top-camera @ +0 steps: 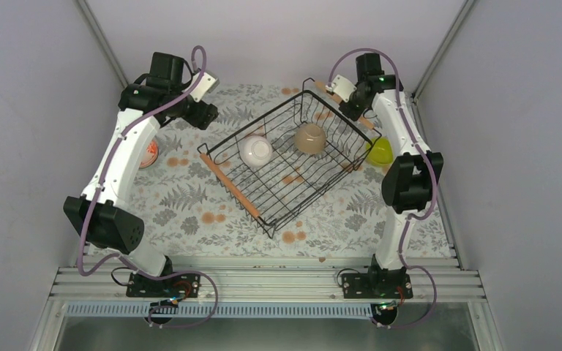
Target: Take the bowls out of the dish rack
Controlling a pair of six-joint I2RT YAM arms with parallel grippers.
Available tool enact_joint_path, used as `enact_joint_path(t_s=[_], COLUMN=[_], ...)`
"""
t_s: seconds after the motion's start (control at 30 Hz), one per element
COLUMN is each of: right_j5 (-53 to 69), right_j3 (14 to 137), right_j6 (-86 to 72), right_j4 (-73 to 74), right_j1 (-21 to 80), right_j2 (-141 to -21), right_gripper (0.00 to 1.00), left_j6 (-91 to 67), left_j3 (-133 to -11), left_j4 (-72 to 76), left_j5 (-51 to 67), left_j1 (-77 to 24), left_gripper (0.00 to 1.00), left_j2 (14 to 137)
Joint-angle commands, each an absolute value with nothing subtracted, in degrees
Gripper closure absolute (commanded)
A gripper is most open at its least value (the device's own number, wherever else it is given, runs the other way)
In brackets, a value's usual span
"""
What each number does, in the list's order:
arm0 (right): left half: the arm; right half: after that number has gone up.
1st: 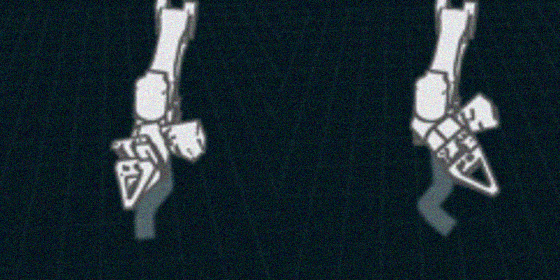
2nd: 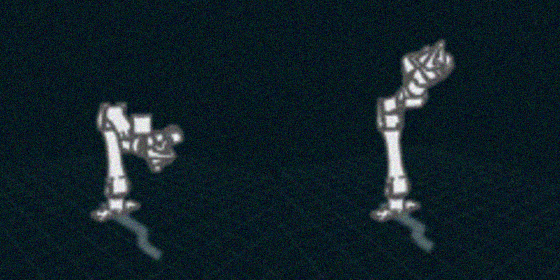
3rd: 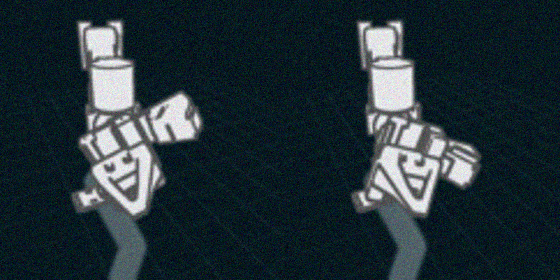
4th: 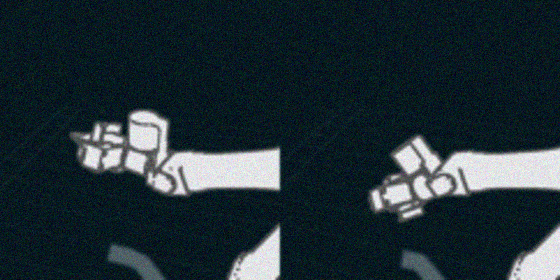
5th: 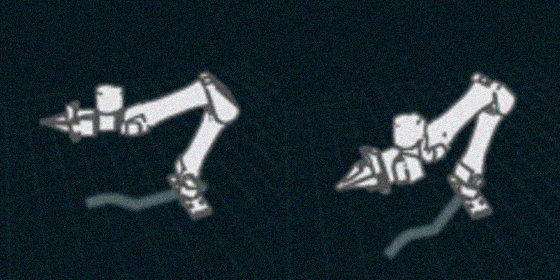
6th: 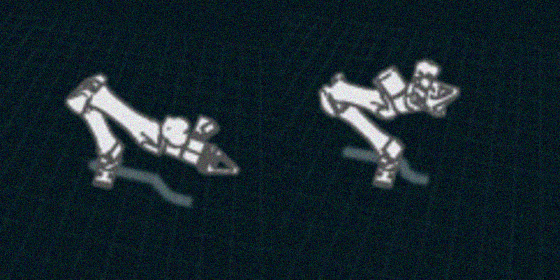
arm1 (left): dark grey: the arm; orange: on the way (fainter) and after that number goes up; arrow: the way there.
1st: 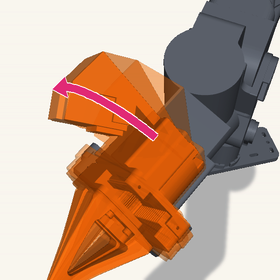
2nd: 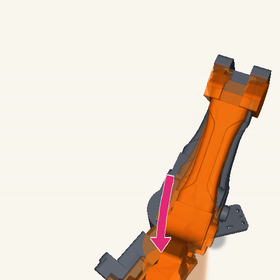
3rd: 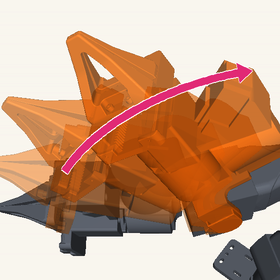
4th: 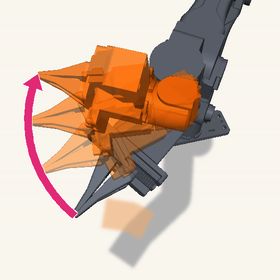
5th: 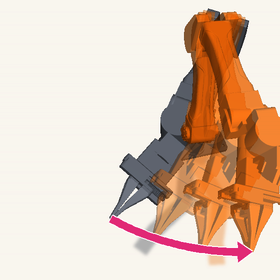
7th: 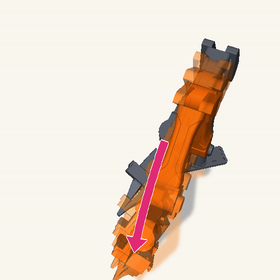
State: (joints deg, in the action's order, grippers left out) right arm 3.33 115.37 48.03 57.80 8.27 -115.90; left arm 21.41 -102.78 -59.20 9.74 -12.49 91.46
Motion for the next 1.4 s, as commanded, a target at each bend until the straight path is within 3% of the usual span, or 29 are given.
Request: enact_joint_path(t_s=[0.0, 0.43, 0.5, 0.57, 0.63, 0.7, 0.73, 1.03, 1.23, 1.37], right_j5=[6.3, 6.1, 5.9, 5.3, 5.0, 4.7, 5.0, -1.3, -1.6, -5.6], right_j3=[114.9, 115.8, 118.3, 120.6, 121.0, 119.5, 118.6, 112.5, 115.4, 105.9], right_j6=[53.9, 60.9, 58.5, 55.7, 53.5, 51.6, 50.5, 44.4, 45.0, 47.4], right_j4=[70.0, 68.6, 68.8, 69.7, 69.5, 67.4, 66.3, 48.5, 52.3, 48.5], right_j1=[9.0, 9.7, 9.9, 10.1, 10.2, 10.2, 10.3, 12.0, 14.1, 19.2], right_j2=[-120.3, -119.5, -120.6, -121.4, -121.2, -120.0, -119.1, -107.3, -105.7, -101.4], right_gripper=[0.96, 0.95, 0.87, 0.71, 0.62, 0.38, 0.34, 0.20, 0.19, 0.18], left_j6=[20.7, 19.8, 19.7, 19.7, 19.8, 19.9, 19.9, 20.1, 19.3, 18.9], left_j3=[-102.2, -101.5, -101.3, -100.8, -100.3, -99.9, -99.7, -97.4, -96.1, -95.6], left_j4=[-58.9, -57.8, -57.5, -57.2, -57.0, -56.7, -56.7, -55.0, -54.0, -53.5], left_j5=[10.4, 11.3, 11.5, 11.5, 11.3, 11.3, 11.3, 10.6, 10.9, 10.9], left_j1=[-12.3, -12.5, -12.4, -12.4, -12.4, -12.4, -12.4, -12.4, -12.4, -12.4], left_gripper=[0.21, 0.21, 0.21, 0.21, 0.21, 0.21, 0.21, 0.21, 0.21, 0.21], left_j2=[90.8, 91.5, 91.6, 91.6, 91.5, 91.4, 91.3, 90.2, 89.7, 89.5])
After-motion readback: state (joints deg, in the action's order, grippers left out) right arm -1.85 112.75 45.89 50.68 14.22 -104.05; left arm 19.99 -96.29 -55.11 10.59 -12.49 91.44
